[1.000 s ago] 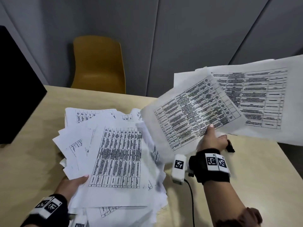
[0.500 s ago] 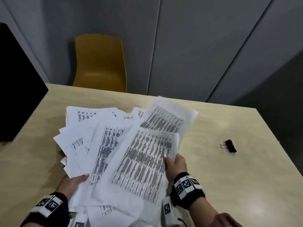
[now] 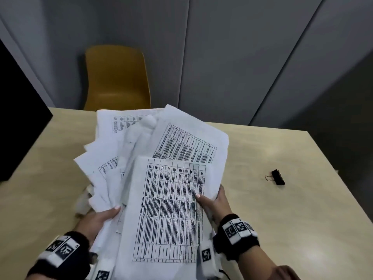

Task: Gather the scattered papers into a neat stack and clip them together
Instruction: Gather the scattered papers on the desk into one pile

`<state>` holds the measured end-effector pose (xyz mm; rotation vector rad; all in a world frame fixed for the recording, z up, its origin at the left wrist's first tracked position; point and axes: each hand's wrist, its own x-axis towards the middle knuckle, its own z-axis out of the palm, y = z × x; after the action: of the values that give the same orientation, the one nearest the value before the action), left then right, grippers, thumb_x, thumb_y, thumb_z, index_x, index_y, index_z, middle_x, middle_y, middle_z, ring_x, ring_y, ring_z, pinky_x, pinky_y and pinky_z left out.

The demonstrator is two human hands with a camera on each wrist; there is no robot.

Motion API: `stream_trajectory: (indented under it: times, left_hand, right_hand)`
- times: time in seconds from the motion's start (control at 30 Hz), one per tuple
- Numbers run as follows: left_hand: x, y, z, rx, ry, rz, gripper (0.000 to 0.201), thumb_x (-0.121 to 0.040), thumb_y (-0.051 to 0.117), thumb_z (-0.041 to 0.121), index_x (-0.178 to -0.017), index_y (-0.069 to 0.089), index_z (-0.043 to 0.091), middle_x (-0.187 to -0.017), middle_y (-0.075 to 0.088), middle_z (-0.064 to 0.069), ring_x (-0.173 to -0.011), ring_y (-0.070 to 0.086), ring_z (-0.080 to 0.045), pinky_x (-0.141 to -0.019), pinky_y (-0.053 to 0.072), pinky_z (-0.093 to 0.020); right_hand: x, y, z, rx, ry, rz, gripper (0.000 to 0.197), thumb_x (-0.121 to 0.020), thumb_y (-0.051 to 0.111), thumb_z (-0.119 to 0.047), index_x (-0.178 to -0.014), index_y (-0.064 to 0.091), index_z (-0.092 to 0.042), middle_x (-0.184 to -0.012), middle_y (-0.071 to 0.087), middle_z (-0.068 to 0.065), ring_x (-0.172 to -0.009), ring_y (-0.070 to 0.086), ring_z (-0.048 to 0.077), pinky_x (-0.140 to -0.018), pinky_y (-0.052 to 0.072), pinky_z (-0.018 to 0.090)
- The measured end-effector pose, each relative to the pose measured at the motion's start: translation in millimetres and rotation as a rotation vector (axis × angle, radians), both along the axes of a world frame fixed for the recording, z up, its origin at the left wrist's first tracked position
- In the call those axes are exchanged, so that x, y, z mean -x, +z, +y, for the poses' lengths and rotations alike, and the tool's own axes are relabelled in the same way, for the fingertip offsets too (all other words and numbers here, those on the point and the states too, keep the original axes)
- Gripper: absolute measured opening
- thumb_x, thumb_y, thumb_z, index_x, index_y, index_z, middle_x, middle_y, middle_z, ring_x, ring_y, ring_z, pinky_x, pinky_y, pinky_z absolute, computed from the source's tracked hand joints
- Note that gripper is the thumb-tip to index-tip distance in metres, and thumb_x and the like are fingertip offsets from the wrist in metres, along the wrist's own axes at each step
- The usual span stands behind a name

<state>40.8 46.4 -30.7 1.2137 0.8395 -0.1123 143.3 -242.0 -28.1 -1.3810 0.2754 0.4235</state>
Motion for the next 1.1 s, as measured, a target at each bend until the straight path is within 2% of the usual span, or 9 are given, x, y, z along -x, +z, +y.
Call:
stream_trajectory:
  times: [0.17,0.27,0.4,0.53,0.63,0.73,0.83,0.93,1.1]
  left_hand:
    - [-11.0,4.4,-18.2,-0.037,-0.085,-0.061,0.017,-0.083,0.058,0.0,-0.097,0.065,-0.005,-0.075,0.074,-0.013,-0.063,0.071,-0.025,-0.073,0.053,-0.036]
    - [-15.3,8.2,-24.7,-0.048,-0.1,-0.068,0.011,-0.086,0.053,-0.003,-0.087,0.063,-0.002,-0.058,0.071,-0.007,-0.049,0.067,-0.019,-0.047,0.054,-0.026]
    - [-24.9,5.8,-30.7,-0.1,-0.139,-0.041,0.01,-0.084,0.055,-0.005,-0.09,0.063,-0.003,-0.055,0.07,-0.005,-0.051,0.066,-0.024,-0.061,0.048,-0.031]
    - [-29.6,0.2,-40.7,-0.086,-0.17,-0.011,0.021,-0.079,0.062,-0.005,-0.099,0.063,-0.007,-0.06,0.071,-0.006,-0.072,0.065,-0.03,-0.074,0.05,-0.037]
    - [-31.1,5.5,-47.8,-0.098,-0.232,-0.025,0.024,-0.072,0.069,-0.002,-0.095,0.064,-0.003,-0.061,0.072,-0.003,-0.074,0.066,-0.03,-0.072,0.05,-0.035]
    - [-33.3,12.2,-54.9,-0.079,-0.285,-0.057,0.029,-0.058,0.067,0.008,-0.087,0.063,0.006,-0.06,0.072,0.003,-0.063,0.068,-0.023,-0.065,0.047,-0.028]
    - [-37.8,9.8,-59.7,-0.15,-0.316,-0.072,0.031,-0.07,0.072,0.001,-0.098,0.06,0.007,-0.064,0.071,0.009,-0.074,0.062,-0.018,-0.064,0.045,-0.024]
    - [-41.0,8.7,-62.6,-0.261,-0.418,-0.072,0.044,-0.069,0.07,0.016,-0.11,0.056,0.009,-0.086,0.071,0.0,-0.085,0.061,-0.022,-0.067,0.042,-0.023]
    - [-47.4,2.1,-65.7,-0.358,-0.486,-0.036,0.036,-0.082,0.063,0.01,-0.117,0.054,0.011,-0.106,0.064,-0.009,-0.097,0.06,-0.025,-0.082,0.043,-0.026]
  right_hand:
    - [11.2,-15.1,-19.7,-0.035,0.027,0.124,0.126,-0.015,0.093,-0.039,-0.125,0.043,-0.003,-0.104,0.064,0.016,-0.092,0.062,0.026,-0.083,0.053,0.037]
    - [12.4,-16.2,-26.2,-0.01,0.041,0.089,0.131,-0.01,0.09,-0.05,-0.125,0.041,-0.008,-0.106,0.064,0.014,-0.095,0.061,0.024,-0.085,0.052,0.04]
    - [14.0,-13.5,-34.6,-0.005,0.017,0.062,0.119,-0.013,0.092,-0.044,-0.117,0.05,-0.004,-0.098,0.068,0.009,-0.085,0.068,0.015,-0.062,0.054,0.017]
    - [20.4,-22.8,-46.2,-0.032,-0.081,0.114,0.13,-0.009,0.093,-0.044,-0.122,0.046,0.0,-0.099,0.066,0.017,-0.087,0.064,0.028,-0.06,0.058,0.025]
    - [29.1,-24.2,-55.9,-0.131,-0.105,0.19,0.113,-0.025,0.095,-0.034,-0.123,0.046,-0.007,-0.086,0.07,0.015,-0.075,0.068,0.031,-0.065,0.058,0.044]
    - [41.5,-18.2,-62.3,-0.22,-0.041,0.263,0.064,-0.055,0.082,-0.02,-0.11,0.053,-0.006,-0.072,0.073,0.015,-0.061,0.07,0.032,-0.056,0.057,0.042]
    - [40.8,-18.1,-61.9,-0.099,-0.022,0.279,0.073,-0.049,0.087,-0.009,-0.113,0.053,0.002,-0.086,0.07,0.026,-0.075,0.068,0.041,-0.066,0.056,0.05]
    - [36.1,-19.3,-61.6,0.098,-0.073,0.232,0.047,-0.074,0.064,0.013,-0.118,0.047,0.008,-0.091,0.064,0.026,-0.081,0.062,0.038,-0.07,0.053,0.043]
    - [35.9,-24.6,-65.3,0.217,-0.106,0.244,0.038,-0.08,0.059,0.012,-0.113,0.043,0.006,-0.081,0.057,0.017,-0.072,0.054,0.028,-0.063,0.045,0.034]
